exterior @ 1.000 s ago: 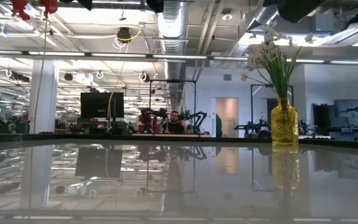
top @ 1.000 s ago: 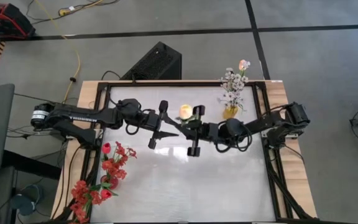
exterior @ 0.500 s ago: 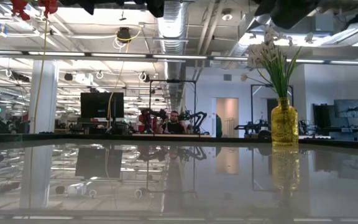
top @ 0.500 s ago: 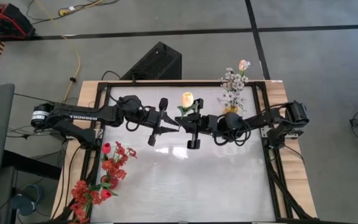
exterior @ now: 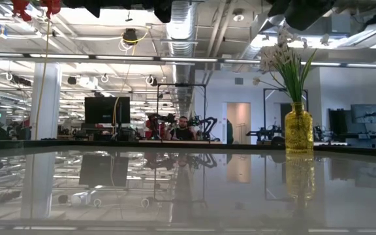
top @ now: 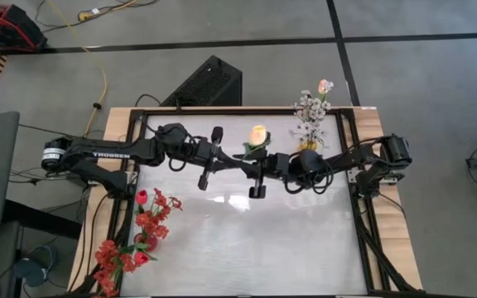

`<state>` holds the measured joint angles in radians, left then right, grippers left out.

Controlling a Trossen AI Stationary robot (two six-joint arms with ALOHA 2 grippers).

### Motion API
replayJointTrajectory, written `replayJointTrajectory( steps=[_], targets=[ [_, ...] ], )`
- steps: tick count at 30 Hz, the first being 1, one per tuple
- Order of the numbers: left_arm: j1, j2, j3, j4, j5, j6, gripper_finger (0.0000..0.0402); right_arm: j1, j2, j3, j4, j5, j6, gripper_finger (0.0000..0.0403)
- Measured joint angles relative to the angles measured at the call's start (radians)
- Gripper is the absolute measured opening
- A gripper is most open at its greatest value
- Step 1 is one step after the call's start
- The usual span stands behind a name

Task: Sort flowers into vase by color
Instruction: Put the white tulip into the yellow vase

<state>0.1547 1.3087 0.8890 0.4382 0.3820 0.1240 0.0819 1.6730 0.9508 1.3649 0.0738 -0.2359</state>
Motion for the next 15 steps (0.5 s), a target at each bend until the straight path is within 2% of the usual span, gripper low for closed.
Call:
replayJointTrajectory(
  steps=[3,10,15],
  targets=[
    [0.003,-0.018,0.000,-0.040,0.001,0.000,0.0000,0.003,-0.003,0.000,-0.041,0.024,0.000,0.0099],
    [0.020,-0.135,0.000,-0.178,-0.004,0.006,0.0000,0.012,-0.120,0.000,-0.371,0.107,-0.026,0.0163],
    [0.021,-0.175,0.001,-0.231,-0.028,0.007,0.0000,0.011,-0.158,0.000,-0.427,0.107,-0.026,0.0187]
  ],
)
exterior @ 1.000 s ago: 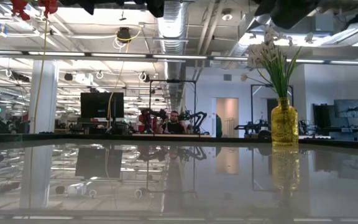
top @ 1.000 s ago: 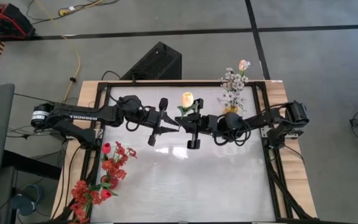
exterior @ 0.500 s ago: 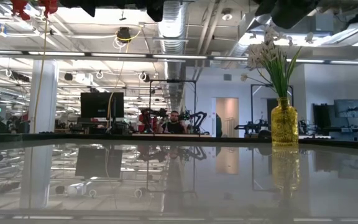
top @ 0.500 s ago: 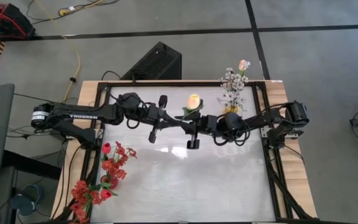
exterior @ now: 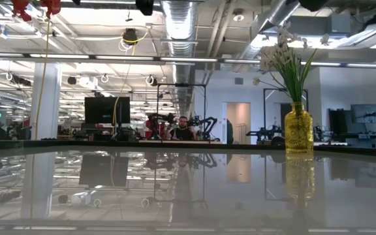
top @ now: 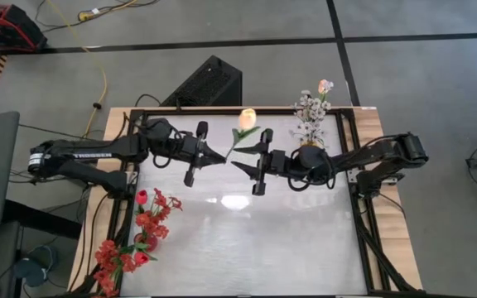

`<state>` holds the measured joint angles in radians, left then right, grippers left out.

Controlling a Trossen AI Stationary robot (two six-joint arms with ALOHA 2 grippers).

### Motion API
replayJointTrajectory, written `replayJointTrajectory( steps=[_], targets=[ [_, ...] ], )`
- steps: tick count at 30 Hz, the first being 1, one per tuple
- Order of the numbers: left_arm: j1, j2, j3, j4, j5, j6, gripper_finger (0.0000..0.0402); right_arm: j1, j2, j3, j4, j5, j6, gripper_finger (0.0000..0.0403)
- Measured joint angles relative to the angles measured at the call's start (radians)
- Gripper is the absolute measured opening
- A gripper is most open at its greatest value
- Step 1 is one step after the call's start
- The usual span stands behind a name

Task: Sort flowers into vase by color
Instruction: Put the white tulip into the yellow vase

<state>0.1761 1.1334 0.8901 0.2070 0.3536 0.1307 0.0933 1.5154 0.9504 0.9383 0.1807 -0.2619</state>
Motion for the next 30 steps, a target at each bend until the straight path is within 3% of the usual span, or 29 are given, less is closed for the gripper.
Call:
replayJointTrajectory(
  steps=[14,18,25,30],
  targets=[
    [0.000,0.020,0.000,-0.046,-0.027,-0.005,0.0000,-0.023,0.056,0.017,-0.007,-0.019,0.047,0.0184],
    [0.000,0.020,0.000,-0.054,-0.030,-0.004,0.0000,-0.025,0.058,0.017,-0.008,-0.017,0.043,0.0143],
    [0.000,0.020,0.000,-0.065,-0.047,0.004,0.0000,-0.024,0.057,0.017,-0.015,0.009,0.025,0.0025],
    [0.001,0.013,0.000,-0.101,-0.050,0.011,0.0027,-0.004,0.049,0.014,-0.031,0.053,0.024,0.0023]
  ],
)
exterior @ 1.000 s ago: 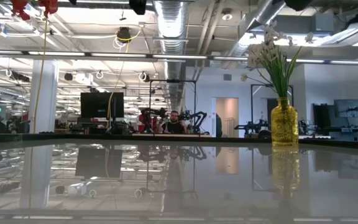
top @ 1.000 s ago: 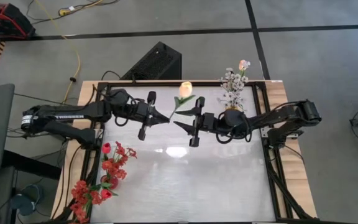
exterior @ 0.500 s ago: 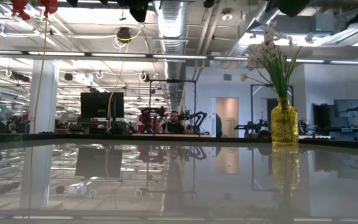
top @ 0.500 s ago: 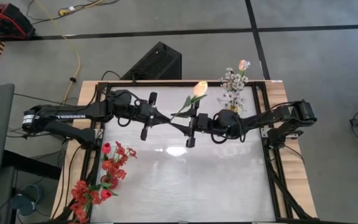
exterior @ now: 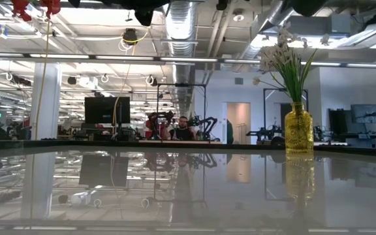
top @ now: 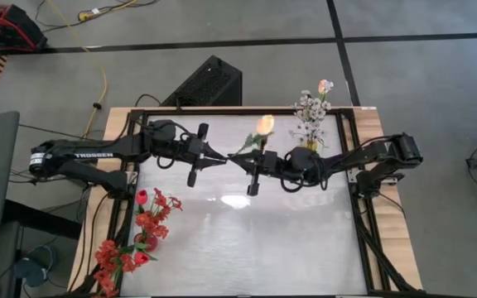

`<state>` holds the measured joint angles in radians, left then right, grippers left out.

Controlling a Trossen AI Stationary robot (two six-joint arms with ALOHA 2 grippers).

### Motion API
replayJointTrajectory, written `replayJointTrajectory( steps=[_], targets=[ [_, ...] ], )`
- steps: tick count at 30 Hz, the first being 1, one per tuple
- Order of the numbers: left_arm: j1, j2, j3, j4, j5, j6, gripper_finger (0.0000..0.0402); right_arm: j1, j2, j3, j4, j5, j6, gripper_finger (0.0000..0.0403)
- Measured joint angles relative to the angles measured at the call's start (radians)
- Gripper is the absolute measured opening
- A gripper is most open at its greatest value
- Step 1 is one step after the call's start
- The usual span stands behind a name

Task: Sort flowers into vase by color
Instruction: Put the white tulip into the yellow vase

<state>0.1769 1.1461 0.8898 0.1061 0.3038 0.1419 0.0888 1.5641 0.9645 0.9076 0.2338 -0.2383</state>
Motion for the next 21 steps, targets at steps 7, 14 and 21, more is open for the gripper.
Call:
replayJointTrajectory(
  steps=[7,14,21],
  targets=[
    [0.036,-0.074,-0.001,-0.167,-0.014,-0.003,0.0106,0.105,-0.155,-0.104,-0.111,0.200,-0.047,0.0021],
    [0.075,-0.155,-0.044,-0.323,-0.108,0.045,0.0129,0.312,-0.422,-0.309,-0.424,0.601,0.132,0.0021],
    [0.139,-0.217,-0.229,-0.154,-0.154,0.036,0.0119,0.515,-0.635,-0.367,-1.004,0.844,0.624,0.0021]
  ],
)
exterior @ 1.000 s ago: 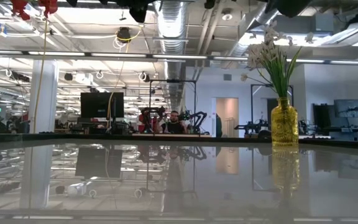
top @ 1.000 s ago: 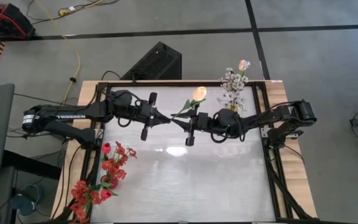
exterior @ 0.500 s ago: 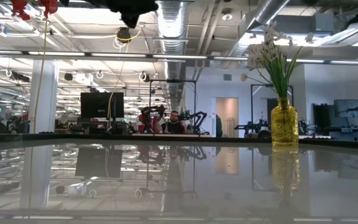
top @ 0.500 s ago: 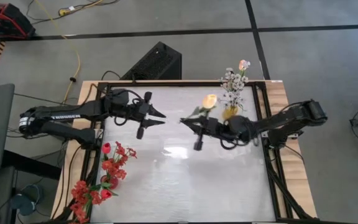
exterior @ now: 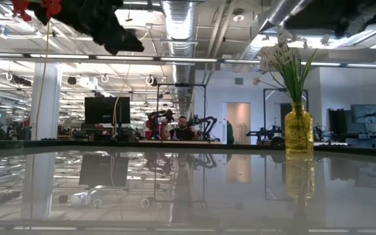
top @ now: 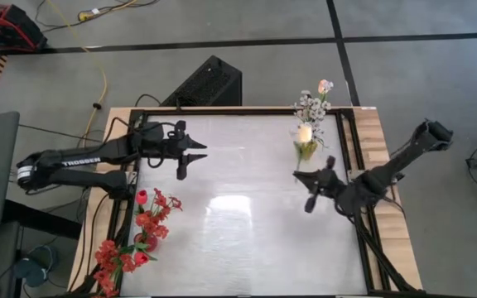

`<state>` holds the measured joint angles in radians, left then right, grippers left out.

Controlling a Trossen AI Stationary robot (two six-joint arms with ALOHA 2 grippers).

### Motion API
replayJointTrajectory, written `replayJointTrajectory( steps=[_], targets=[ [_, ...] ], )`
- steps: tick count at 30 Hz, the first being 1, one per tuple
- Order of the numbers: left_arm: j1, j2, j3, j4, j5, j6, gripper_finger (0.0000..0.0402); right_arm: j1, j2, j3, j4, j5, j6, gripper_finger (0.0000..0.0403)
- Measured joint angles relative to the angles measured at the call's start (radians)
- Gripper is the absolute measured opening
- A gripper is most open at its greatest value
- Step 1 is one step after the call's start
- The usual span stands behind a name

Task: Sort flowers into vase by color
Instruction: Put the white tulip into the yellow vase

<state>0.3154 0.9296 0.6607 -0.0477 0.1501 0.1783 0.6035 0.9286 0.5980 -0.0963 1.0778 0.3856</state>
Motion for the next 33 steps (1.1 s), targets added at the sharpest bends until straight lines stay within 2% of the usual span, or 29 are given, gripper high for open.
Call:
replayJointTrajectory(
  steps=[7,11,20,23,29,33],
  targets=[
    [0.018,-0.035,-0.060,0.021,0.002,-0.025,0.0117,0.209,-0.077,0.000,-0.383,0.244,0.413,0.0021],
    [0.018,-0.044,-0.060,0.039,0.003,-0.033,0.0116,0.247,-0.104,0.000,-0.550,0.336,0.582,0.0021],
    [0.017,-0.049,-0.060,0.047,0.030,-0.041,0.0116,0.191,-0.195,0.000,-0.876,0.205,0.813,0.0021],
    [0.017,-0.049,-0.060,0.043,0.030,-0.041,0.0116,0.202,-0.216,0.000,-0.950,0.178,0.845,0.0021],
    [0.017,-0.049,-0.060,0.043,0.030,-0.034,0.0116,0.235,-0.259,0.001,-1.033,0.183,0.891,0.0021],
    [0.017,-0.049,-0.060,0.044,0.028,-0.033,0.0116,0.255,-0.274,0.001,-1.029,0.266,0.865,0.0021]
  ],
)
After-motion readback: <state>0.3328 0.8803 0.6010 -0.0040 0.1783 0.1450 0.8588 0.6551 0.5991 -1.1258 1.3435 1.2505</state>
